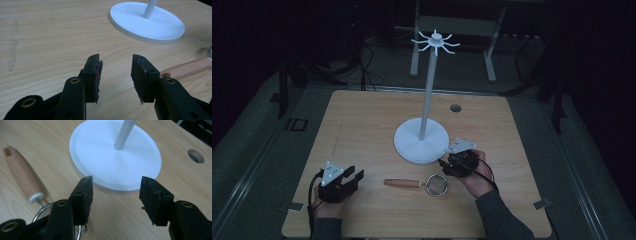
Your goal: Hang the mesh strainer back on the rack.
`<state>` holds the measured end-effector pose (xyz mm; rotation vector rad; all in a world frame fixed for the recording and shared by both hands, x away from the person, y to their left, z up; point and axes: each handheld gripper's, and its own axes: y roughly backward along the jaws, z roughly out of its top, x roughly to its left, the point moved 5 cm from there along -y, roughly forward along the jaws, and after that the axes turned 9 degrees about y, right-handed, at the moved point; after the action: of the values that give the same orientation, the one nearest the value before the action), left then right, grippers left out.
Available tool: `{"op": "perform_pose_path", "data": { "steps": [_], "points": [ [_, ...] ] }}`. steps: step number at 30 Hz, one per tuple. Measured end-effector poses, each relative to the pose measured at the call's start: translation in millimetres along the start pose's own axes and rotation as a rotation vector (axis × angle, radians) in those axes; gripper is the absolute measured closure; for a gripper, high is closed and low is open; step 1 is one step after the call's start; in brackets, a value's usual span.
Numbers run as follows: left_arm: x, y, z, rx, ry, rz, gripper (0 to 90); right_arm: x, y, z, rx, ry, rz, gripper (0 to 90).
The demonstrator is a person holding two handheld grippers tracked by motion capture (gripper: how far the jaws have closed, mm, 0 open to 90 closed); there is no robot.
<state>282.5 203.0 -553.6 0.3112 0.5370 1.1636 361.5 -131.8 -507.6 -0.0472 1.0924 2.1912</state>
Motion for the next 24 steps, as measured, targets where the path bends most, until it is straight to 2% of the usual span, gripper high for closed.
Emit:
{"op": "perform_pose_path", "data": {
  "steps": [4,6,11,24],
  "points": [
    [1.7,0.3,0.0,0.0,0.001,0.007,58.7,3.4,-4.4,3.7,0.014,0.02,0.021,43.7],
    [2.9,-0.4,-0.1,0.003,0.002,0.016,58.7,7.9,-8.3,6.4,0.039,0.049,0.047,43.4],
    [3.7,-1.1,-0.6,0.009,-0.002,0.026,58.7,13.8,-14.6,10.3,0.07,0.098,0.075,42.2],
    [3.9,-1.1,-0.7,0.011,-0.016,0.039,58.7,20.2,-25.3,18.1,0.105,0.147,0.111,41.3]
  ]
}}
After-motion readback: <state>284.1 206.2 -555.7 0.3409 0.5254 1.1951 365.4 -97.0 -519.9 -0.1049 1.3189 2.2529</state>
